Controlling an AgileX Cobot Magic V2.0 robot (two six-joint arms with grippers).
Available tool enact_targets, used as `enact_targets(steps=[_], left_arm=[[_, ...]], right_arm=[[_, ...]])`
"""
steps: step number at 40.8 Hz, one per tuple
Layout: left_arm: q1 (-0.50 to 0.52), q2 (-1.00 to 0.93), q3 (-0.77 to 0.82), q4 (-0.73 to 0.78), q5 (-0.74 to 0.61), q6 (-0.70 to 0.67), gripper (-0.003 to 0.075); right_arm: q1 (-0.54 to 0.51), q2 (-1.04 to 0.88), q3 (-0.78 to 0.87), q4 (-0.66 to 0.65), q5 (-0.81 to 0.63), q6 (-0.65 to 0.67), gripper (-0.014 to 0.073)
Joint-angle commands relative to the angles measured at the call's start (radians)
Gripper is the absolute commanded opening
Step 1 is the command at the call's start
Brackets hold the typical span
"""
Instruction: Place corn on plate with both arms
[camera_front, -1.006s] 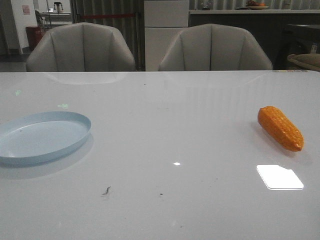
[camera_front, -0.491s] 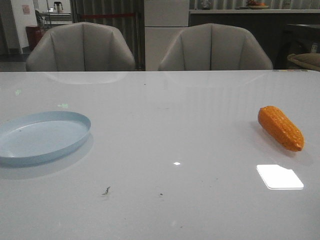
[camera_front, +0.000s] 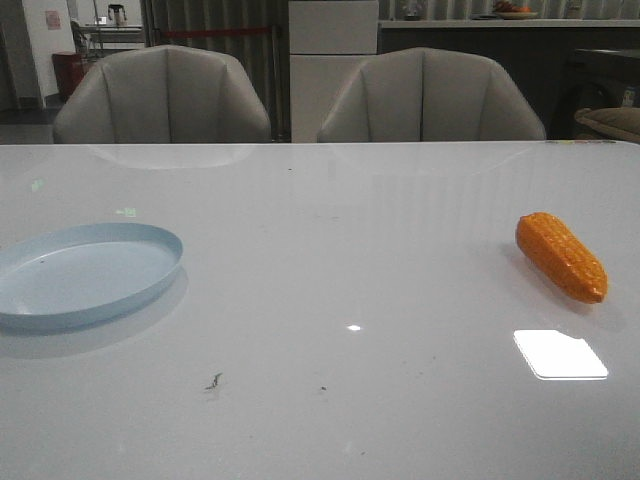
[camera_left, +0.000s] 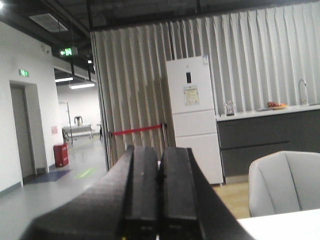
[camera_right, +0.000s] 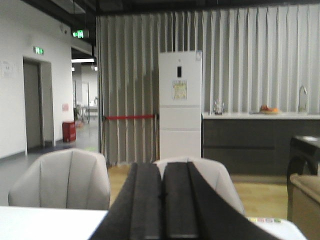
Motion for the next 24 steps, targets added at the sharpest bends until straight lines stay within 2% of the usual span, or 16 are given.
enact_targets(steps=[1, 8, 14, 17, 20, 24], left_arm=[[0.002, 0.138, -0.087, 0.0, -0.079, -0.008, 0.0094], [0.002, 0.329, -0.095, -0.005, -0.123, -0.008, 0.0094], [0.002, 0.514, -0.095, -0.005, -0.045, -0.008, 0.0099], [0.002, 0.589, -0.095, -0.007, 0.026, -0.008, 0.0136], [0.002, 0.67, -0.095, -0.033, 0.106, -0.008, 0.0216], [0.002, 0.751, -0.098, -0.035, 0.087, -0.008, 0.0351]], right_arm=[[0.0, 0.161, -0.07, 0.002, -0.085, 0.003, 0.0057], [0.0, 0.37, -0.07, 0.002, -0.124, 0.003, 0.0057], [0.0, 0.55, -0.07, 0.003, -0.1, 0.003, 0.0058], [0.0, 0.607, -0.07, 0.003, -0.078, 0.003, 0.0075], [0.0, 0.656, -0.07, 0.002, -0.066, 0.002, 0.0183], [0.0, 0.703, -0.07, 0.002, -0.064, 0.002, 0.0437]])
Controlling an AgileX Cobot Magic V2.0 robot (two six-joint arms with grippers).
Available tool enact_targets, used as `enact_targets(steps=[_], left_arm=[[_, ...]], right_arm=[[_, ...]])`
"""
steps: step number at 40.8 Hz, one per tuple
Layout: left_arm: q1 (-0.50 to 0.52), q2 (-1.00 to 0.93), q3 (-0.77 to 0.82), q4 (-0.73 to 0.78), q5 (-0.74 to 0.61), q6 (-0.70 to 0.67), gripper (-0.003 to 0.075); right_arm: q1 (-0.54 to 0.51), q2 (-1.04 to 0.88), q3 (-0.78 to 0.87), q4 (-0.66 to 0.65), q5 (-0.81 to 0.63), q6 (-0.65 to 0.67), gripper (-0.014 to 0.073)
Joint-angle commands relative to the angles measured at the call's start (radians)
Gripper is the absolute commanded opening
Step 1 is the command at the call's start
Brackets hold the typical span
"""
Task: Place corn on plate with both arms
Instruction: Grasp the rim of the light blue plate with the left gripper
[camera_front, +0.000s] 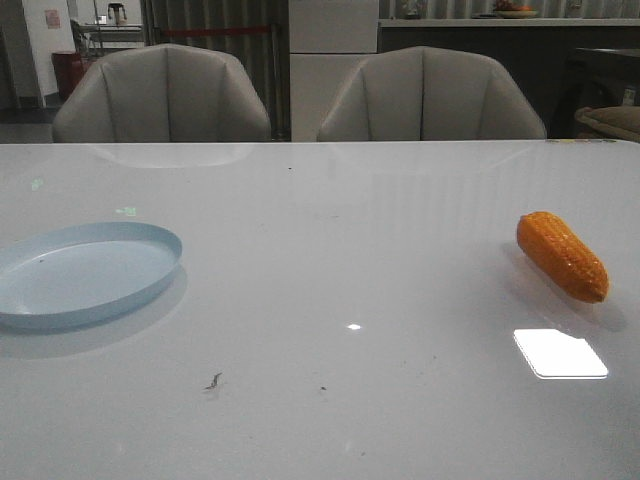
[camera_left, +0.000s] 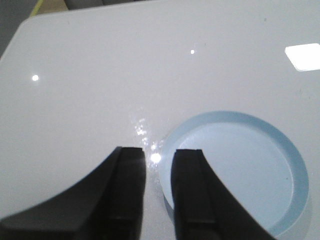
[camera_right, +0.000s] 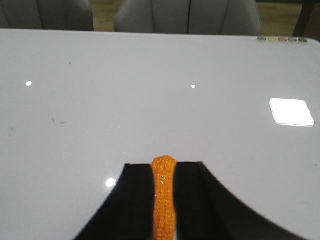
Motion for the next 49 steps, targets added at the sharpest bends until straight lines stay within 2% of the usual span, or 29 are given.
enact_targets(steps=[1, 4, 7, 18, 28, 37, 49], left_arm=[[0.002, 0.034, -0.042, -0.013, -0.082, -0.008, 0.0382], [0.002, 0.06, -0.071, -0.013, -0.072, -0.008, 0.0433], [0.002, 0.101, -0.13, -0.029, -0.026, -0.008, 0.0435], [0.033, 0.386, -0.498, -0.099, 0.346, -0.008, 0.043], [0.033, 0.654, -0.743, -0.099, 0.575, -0.008, 0.043], [0.033, 0.829, -0.817, -0.069, 0.601, -0.008, 0.043], [0.033, 0.923, -0.817, -0.069, 0.599, -0.008, 0.043]], right_arm=[[0.0, 0.02, -0.036, 0.002, -0.075, 0.002, 0.0484], [0.0, 0.04, -0.036, 0.002, -0.075, 0.002, 0.0528], [0.0, 0.051, -0.036, 0.002, -0.075, 0.002, 0.0528], [0.0, 0.054, -0.036, 0.002, -0.074, 0.002, 0.0528], [0.0, 0.054, -0.036, 0.002, -0.073, 0.002, 0.0528], [0.0, 0.054, -0.036, 0.002, -0.073, 0.002, 0.0528], [0.0, 0.054, -0.036, 0.002, -0.056, 0.002, 0.0528]])
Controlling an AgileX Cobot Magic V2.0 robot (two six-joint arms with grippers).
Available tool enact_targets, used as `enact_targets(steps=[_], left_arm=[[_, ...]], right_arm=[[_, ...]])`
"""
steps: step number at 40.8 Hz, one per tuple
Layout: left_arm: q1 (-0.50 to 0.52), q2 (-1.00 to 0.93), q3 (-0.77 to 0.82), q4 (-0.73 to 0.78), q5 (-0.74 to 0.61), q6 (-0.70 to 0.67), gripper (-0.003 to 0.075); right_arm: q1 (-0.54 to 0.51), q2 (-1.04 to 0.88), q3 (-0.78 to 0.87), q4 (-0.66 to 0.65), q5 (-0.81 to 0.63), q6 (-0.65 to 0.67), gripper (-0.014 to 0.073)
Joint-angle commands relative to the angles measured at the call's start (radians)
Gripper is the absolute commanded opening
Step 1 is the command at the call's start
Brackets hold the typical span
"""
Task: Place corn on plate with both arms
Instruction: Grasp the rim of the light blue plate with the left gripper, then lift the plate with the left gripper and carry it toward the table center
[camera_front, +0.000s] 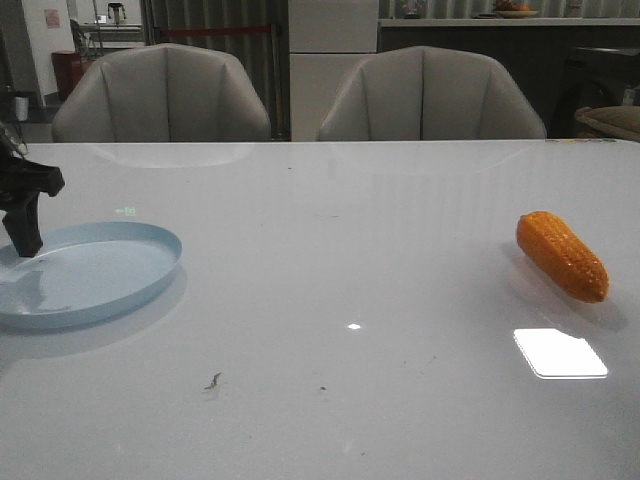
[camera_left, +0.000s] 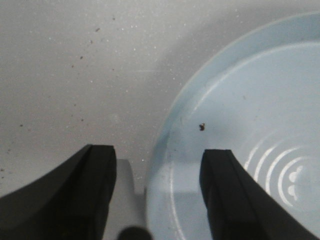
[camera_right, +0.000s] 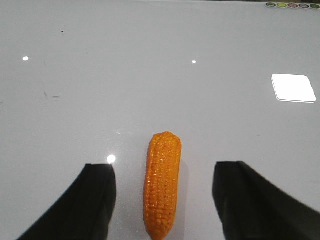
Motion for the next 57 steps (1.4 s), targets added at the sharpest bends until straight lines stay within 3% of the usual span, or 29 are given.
enact_targets(steps=[1, 5, 10, 13, 22, 31, 35, 42, 49, 57], left_arm=[[0.003, -0.035, -0.031, 0.0, -0.024, -0.008, 0.043], [0.003, -0.03, -0.031, -0.006, -0.024, -0.008, 0.0395], [0.003, -0.03, -0.031, -0.006, -0.02, -0.008, 0.0169], [0.003, -0.03, -0.031, -0.006, -0.023, -0.008, 0.0089], [0.003, -0.03, -0.063, -0.006, 0.006, -0.008, 0.0103], [0.003, -0.03, -0.259, -0.029, 0.134, -0.008, 0.0103], [0.003, -0.03, -0.377, -0.09, 0.174, -0.008, 0.0103], [-0.004, -0.03, -0.538, -0.335, 0.18, -0.008, 0.0103], [-0.045, -0.03, -0.59, -0.546, 0.174, -0.008, 0.0103], [-0.138, -0.026, -0.563, -0.559, 0.185, -0.008, 0.0103]], right_arm=[[0.0, -0.015, -0.036, 0.002, -0.064, 0.0, 0.0528], [0.0, -0.015, -0.036, 0.002, -0.062, 0.0, 0.0528], [0.0, -0.015, -0.036, 0.002, -0.062, 0.0, 0.0528], [0.0, -0.015, -0.036, 0.002, -0.062, 0.0, 0.0528], [0.0, -0.015, -0.036, 0.002, -0.061, 0.0, 0.0528], [0.0, -0.015, -0.036, 0.002, -0.061, 0.0, 0.0528], [0.0, -0.015, -0.036, 0.002, -0.061, 0.0, 0.0528], [0.0, -0.015, -0.036, 0.002, -0.061, 0.0, 0.0528], [0.0, -0.015, -0.036, 0.002, -0.061, 0.0, 0.0528], [0.0, -0.015, -0.036, 0.002, -0.06, 0.0, 0.0528]])
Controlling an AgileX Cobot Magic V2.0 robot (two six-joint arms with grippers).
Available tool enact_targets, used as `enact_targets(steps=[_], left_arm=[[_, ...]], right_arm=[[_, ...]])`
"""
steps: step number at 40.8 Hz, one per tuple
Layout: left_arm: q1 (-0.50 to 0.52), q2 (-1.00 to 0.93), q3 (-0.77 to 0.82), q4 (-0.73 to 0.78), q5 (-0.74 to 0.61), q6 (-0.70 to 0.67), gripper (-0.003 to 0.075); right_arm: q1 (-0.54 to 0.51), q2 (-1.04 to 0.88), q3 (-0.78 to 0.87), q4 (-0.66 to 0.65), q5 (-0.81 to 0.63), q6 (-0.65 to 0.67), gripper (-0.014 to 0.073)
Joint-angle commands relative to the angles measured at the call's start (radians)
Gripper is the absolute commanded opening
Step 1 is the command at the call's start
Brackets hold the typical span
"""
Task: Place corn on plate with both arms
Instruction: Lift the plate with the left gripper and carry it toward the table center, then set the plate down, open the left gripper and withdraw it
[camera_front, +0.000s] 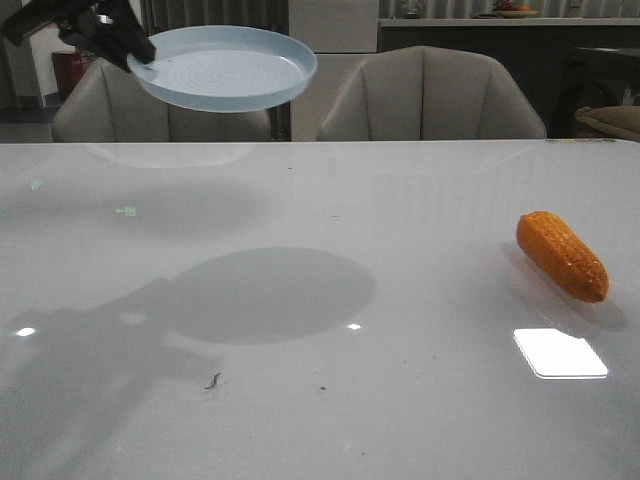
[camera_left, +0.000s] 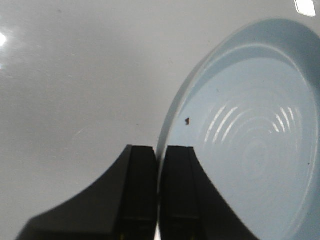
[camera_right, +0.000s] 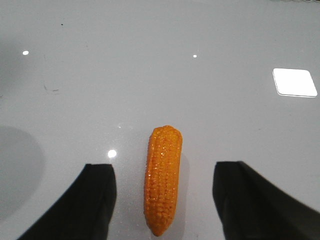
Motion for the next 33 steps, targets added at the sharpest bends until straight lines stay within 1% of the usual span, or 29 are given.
enact_targets(steps=[1, 9, 16, 23, 26, 29, 33], left_arm=[[-0.052, -0.045, -0.012, -0.056, -0.027, -0.008, 0.0103], [-0.143, 0.033, -0.012, -0.037, 0.044, -0.008, 0.0104], [-0.197, 0.123, -0.012, 0.004, 0.131, -0.008, 0.0104], [-0.235, 0.182, -0.012, 0.127, 0.146, 0.003, 0.0111], [-0.246, 0.191, -0.012, 0.173, 0.159, 0.033, 0.0138], [-0.255, 0.193, -0.012, 0.197, 0.154, 0.033, 0.0192], [-0.255, 0.193, -0.012, 0.196, 0.125, 0.033, 0.0302]], right_arm=[[0.0, -0.015, -0.036, 0.002, -0.077, 0.0, 0.0528], [0.0, -0.015, -0.036, 0.002, -0.077, 0.0, 0.0528], [0.0, -0.015, -0.036, 0.002, -0.076, 0.0, 0.0528], [0.0, -0.015, -0.036, 0.002, -0.076, 0.0, 0.0528], [0.0, -0.015, -0.036, 0.002, -0.076, 0.0, 0.0528], [0.0, -0.015, -0.036, 0.002, -0.076, 0.0, 0.0528], [0.0, -0.015, -0.036, 0.002, -0.076, 0.0, 0.0528]])
